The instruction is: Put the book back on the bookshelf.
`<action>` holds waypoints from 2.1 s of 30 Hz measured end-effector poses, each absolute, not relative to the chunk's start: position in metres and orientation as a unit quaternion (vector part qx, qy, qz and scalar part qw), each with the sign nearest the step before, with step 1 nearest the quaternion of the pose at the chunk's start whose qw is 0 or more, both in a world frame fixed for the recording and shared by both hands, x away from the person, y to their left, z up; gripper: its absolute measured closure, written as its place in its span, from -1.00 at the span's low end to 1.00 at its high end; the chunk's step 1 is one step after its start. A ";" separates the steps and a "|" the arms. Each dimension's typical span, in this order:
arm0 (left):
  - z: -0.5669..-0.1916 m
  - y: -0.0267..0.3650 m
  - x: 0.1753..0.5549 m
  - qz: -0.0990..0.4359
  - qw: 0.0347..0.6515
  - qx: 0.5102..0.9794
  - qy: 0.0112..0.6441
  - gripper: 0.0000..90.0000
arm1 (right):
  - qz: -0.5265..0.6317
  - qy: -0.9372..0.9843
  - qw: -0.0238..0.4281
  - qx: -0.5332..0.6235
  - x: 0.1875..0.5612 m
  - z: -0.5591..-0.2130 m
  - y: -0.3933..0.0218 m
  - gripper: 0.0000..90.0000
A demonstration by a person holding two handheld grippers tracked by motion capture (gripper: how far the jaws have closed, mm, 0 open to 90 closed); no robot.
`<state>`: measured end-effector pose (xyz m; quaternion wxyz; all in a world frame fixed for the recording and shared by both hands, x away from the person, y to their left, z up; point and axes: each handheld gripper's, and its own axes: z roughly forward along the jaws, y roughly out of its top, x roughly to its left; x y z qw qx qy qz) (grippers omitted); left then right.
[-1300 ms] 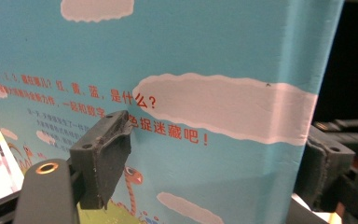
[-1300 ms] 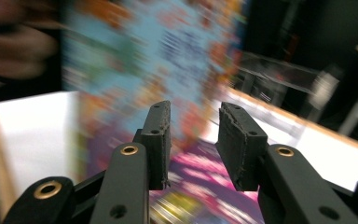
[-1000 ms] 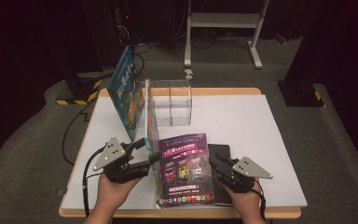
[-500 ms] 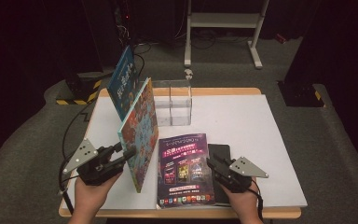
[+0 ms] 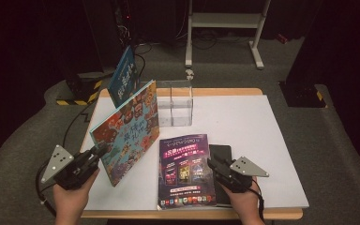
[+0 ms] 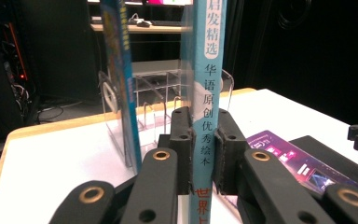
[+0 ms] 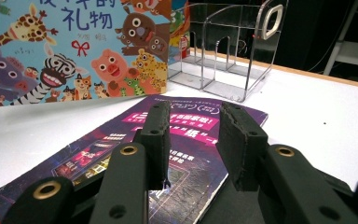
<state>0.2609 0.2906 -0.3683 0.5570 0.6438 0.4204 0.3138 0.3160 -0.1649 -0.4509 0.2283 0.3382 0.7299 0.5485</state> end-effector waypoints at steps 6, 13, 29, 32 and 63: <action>-0.381 0.297 0.252 0.317 0.556 0.649 0.411 0.78 | 0.547 0.730 0.228 0.341 0.316 -0.452 -0.165 0.40; -0.392 0.302 0.245 0.316 0.560 0.647 0.410 0.78 | 0.545 0.733 0.227 0.340 0.317 -0.453 -0.165 0.39; -0.386 0.302 0.258 0.316 0.563 0.648 0.404 0.71 | 0.540 0.739 0.210 0.343 0.319 -0.457 -0.167 0.33; -0.379 0.297 0.265 0.319 0.566 0.646 0.400 0.70 | 0.540 0.742 0.207 0.340 0.319 -0.458 -0.166 0.32; -0.353 0.282 0.294 0.327 0.556 0.649 0.402 0.74 | 0.542 0.741 0.201 0.343 0.318 -0.459 -0.166 0.29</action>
